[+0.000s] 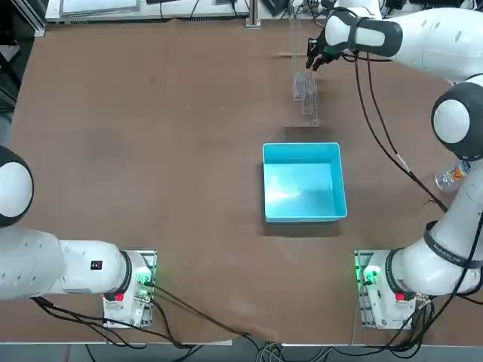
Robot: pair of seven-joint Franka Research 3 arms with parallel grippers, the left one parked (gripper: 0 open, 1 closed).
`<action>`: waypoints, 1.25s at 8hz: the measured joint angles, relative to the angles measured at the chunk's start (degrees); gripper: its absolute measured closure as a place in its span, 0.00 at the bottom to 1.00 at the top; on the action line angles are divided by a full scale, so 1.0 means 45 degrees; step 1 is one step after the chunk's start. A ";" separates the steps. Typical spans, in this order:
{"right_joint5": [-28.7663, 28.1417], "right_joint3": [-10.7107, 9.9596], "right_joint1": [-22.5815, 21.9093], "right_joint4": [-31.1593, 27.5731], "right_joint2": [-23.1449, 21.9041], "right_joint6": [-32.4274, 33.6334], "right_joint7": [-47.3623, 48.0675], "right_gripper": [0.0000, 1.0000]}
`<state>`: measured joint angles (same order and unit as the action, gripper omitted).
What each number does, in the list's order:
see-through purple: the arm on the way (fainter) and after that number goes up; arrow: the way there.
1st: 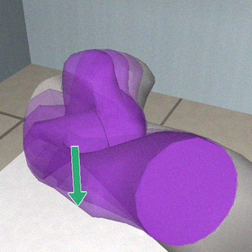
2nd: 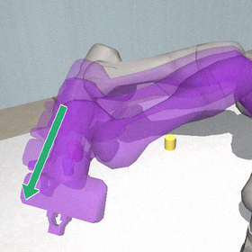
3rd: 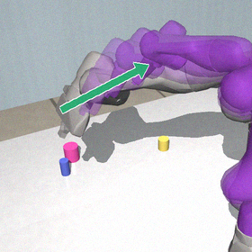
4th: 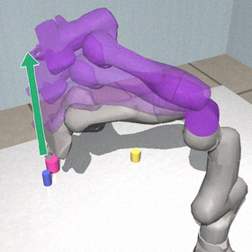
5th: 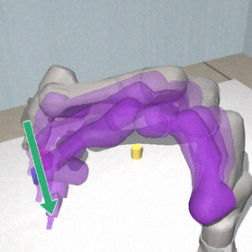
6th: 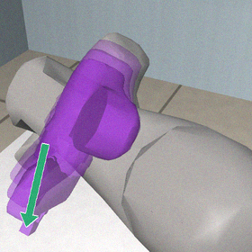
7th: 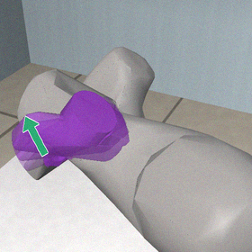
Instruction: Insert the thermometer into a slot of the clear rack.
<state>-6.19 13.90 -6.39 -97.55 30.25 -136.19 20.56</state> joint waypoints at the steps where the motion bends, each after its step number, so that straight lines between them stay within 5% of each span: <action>1: 0.0001 0.0000 -0.0029 0.0000 0.0000 -0.0002 0.0000 0.78; 4: 0.0006 0.0000 -0.0162 0.0006 0.0000 -0.0031 0.0000 0.76; 6: 0.0016 0.0000 -0.0193 0.0008 0.0000 -0.0048 0.0000 0.63; 9: 0.0111 -0.0063 -0.0183 0.0078 -0.0018 -0.0053 0.0000 0.09; 10: 0.0169 -0.0132 -0.0122 0.0162 -0.0119 0.0096 0.0000 0.00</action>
<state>-5.43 13.30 -6.94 -96.82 29.71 -135.76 20.56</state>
